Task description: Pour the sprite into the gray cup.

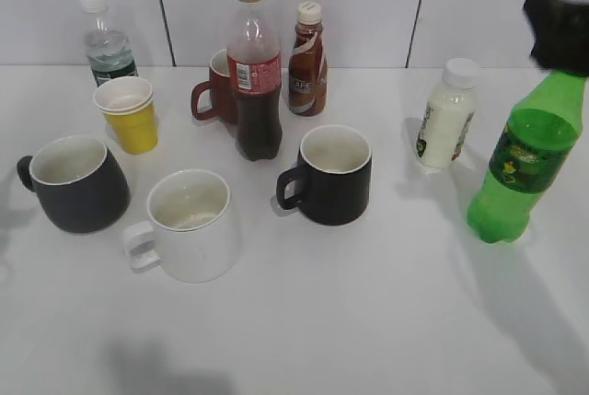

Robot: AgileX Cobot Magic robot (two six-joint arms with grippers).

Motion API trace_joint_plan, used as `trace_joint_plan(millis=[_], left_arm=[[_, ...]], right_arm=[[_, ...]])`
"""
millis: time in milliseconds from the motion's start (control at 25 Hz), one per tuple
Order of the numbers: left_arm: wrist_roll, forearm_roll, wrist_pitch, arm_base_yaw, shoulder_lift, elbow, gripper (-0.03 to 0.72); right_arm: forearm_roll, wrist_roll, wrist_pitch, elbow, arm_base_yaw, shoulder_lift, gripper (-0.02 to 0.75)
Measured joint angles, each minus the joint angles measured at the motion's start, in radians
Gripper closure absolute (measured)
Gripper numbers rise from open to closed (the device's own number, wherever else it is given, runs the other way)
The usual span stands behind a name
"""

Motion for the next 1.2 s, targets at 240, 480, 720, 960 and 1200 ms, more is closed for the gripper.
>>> trace_joint_plan(millis=[240, 480, 720, 960, 1200], left_arm=[[-0.015, -0.081, 0.476, -0.001, -0.214, -0.172, 0.442], [-0.016, -0.144, 0.807, -0.001, -0.434, -0.214, 0.421], [-0.016, -0.195, 1.163, -0.001, -0.727, -0.217, 0.393], [-0.012, -0.168, 1.477, -0.001, -0.964, -0.217, 0.391], [-0.004, -0.141, 1.588, -0.002, -1.066, -0.217, 0.392]], right_arm=[[-0.003, -0.079, 0.590, -0.182, 0.000, -0.314, 0.132], [-0.010, -0.084, 1.079, -0.206, 0.000, -0.589, 0.143], [-0.030, -0.012, 1.482, -0.206, 0.000, -0.805, 0.145], [-0.189, 0.081, 1.836, -0.206, 0.000, -0.996, 0.160], [-0.270, 0.104, 1.931, -0.124, 0.000, -1.187, 0.172]])
